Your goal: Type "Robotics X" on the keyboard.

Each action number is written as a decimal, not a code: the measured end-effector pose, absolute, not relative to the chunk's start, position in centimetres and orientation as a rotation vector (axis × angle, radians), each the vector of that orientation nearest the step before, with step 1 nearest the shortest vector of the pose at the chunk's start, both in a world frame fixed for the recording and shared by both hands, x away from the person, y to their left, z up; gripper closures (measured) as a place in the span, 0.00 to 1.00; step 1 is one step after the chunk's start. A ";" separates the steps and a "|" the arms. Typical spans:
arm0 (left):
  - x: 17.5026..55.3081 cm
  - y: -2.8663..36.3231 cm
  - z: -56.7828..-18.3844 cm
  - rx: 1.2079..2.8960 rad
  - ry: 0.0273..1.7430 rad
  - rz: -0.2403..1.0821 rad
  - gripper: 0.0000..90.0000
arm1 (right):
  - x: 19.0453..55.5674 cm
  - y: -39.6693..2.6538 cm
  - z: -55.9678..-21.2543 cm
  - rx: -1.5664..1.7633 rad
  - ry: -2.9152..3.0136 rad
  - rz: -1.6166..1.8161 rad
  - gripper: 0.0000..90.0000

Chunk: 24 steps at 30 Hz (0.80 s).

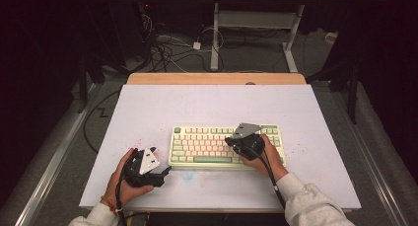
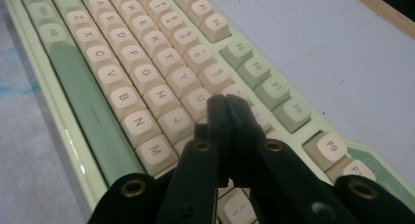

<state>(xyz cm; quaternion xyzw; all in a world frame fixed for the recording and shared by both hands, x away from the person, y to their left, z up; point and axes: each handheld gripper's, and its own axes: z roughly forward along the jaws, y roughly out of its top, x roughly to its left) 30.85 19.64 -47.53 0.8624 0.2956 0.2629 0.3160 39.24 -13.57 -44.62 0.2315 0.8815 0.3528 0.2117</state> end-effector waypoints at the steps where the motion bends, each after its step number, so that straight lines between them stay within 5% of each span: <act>1: 30.8 19.6 -47.6 2.274 0.776 0.694 0.20 | 39.4 -13.4 -44.7 0.640 2.449 0.977 1.00; 24: 30.8 19.5 -47.6 2.289 0.761 0.678 0.20 | 39.8 -12.8 -44.6 0.676 2.460 0.982 0.98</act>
